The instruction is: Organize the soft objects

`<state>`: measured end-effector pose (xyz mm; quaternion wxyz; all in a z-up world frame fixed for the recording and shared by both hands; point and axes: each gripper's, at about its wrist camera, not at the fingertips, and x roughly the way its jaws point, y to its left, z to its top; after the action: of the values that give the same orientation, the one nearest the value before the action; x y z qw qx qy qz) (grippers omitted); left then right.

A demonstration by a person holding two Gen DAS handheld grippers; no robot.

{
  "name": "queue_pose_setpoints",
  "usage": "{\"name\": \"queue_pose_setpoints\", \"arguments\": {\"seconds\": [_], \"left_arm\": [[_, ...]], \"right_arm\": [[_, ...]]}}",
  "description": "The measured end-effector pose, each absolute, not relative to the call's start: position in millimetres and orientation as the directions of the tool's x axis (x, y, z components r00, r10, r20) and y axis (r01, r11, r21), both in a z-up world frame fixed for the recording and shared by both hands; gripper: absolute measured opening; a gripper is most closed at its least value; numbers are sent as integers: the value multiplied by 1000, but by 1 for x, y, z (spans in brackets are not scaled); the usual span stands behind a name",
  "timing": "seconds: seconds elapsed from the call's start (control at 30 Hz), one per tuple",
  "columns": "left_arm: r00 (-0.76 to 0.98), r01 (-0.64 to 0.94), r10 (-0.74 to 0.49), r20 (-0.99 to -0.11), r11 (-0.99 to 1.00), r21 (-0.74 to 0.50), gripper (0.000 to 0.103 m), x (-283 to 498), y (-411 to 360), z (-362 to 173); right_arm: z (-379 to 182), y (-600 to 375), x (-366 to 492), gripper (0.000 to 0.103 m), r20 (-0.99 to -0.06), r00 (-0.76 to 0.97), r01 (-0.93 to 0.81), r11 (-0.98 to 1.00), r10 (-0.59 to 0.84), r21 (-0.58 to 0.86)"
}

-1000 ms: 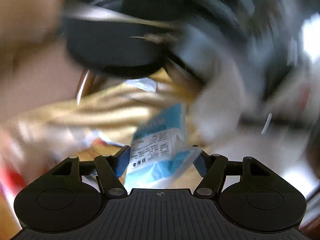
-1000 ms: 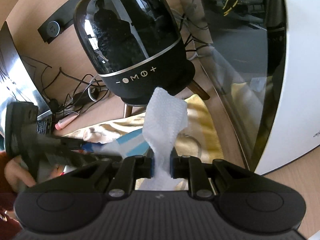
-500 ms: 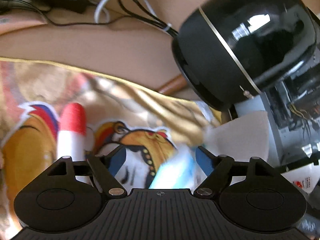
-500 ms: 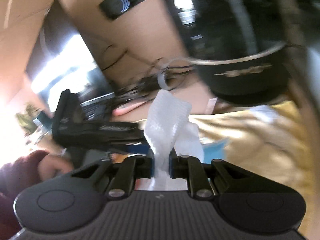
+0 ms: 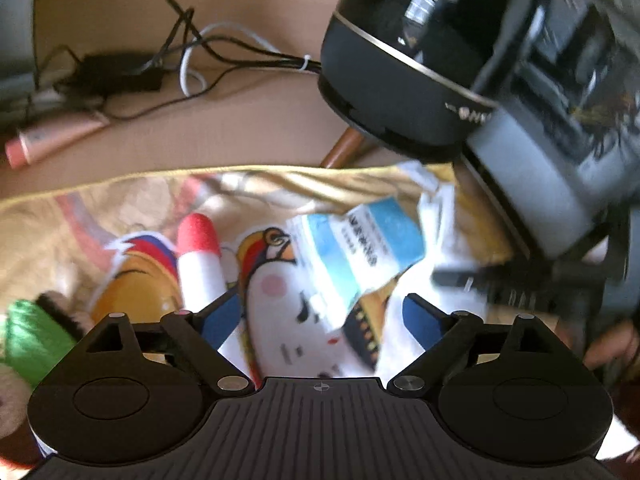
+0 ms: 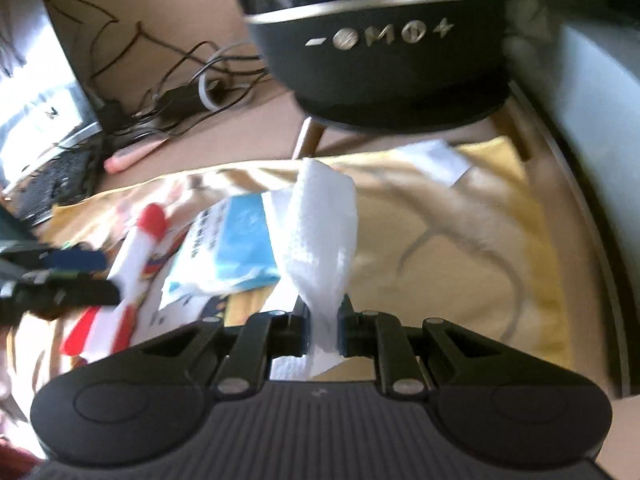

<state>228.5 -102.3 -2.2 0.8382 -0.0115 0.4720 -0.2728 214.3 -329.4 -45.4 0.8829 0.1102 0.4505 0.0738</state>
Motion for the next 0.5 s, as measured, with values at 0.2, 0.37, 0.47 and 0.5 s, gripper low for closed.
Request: {"name": "queue_pose_setpoints", "arguments": {"seconds": [0.2,0.37,0.47,0.5], "left_arm": [[447,416,-405,-798,884,-215,93,216,-91,2],[478,380,-356,-803,908,-177,93,208,-77,8],[484,360,-345,-804,916,-176,93,204,-67,9],[482,355,-346,-805,917,-182,93,202,-63,8]], "right_arm": [[-7,-301,225,15,-688,635,-155,930,352,332],[34,-262,242,15,-580,632,-316,855,513,412],[48,-239,253,15,-570,628,-387,849,529,361],[49,-232,258,15,-579,622,-400,850,527,343]]}}
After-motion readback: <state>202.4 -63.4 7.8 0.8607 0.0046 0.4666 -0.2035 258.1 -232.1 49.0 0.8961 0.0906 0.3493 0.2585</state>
